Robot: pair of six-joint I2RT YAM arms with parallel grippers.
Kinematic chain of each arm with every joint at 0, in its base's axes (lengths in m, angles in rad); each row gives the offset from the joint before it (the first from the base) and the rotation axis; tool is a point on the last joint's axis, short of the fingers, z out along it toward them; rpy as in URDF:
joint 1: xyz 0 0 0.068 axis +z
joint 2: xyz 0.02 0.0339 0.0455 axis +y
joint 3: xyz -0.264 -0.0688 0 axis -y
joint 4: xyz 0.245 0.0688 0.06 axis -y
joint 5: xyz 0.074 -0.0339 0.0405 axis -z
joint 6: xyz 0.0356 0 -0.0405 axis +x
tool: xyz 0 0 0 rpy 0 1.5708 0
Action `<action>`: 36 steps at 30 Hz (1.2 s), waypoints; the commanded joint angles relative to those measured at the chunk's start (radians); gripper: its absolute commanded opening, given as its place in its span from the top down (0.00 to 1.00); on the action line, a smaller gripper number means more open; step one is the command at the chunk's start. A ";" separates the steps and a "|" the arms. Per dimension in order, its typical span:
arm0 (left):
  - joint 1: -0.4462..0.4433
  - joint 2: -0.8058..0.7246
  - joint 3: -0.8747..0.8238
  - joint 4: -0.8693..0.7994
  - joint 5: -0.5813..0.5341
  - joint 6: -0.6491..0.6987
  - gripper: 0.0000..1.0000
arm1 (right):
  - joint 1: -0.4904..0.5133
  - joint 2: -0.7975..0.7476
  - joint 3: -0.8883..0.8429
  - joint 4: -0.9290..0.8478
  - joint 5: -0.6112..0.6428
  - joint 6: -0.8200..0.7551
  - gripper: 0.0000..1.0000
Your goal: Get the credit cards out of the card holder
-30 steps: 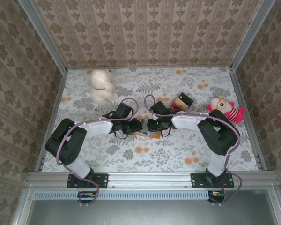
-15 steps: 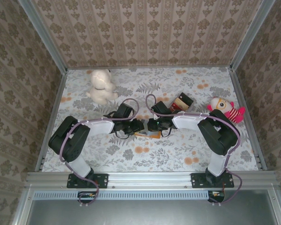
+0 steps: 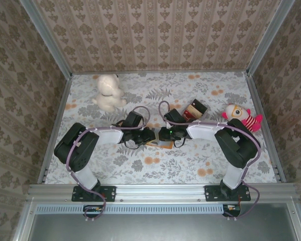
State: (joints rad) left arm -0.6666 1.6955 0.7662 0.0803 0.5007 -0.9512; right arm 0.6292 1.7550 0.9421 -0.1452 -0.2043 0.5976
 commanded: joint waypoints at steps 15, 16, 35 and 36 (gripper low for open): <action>-0.088 0.015 0.110 0.020 0.047 0.066 0.63 | -0.074 -0.393 -0.110 -0.114 0.182 0.118 0.44; -0.095 0.018 0.117 0.017 0.044 0.072 0.63 | -0.078 -0.413 -0.118 -0.118 0.198 0.122 0.43; -0.055 0.011 0.139 -0.093 -0.046 0.149 0.70 | -0.121 -0.291 -0.086 -0.100 0.002 0.097 0.65; -0.048 0.009 0.133 -0.094 -0.047 0.149 0.71 | -0.121 -0.267 -0.075 -0.094 -0.025 0.088 0.66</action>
State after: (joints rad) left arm -0.7349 1.7470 0.9226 0.0063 0.4740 -0.8291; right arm 0.5125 1.4380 0.8207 -0.2359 -0.1360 0.7059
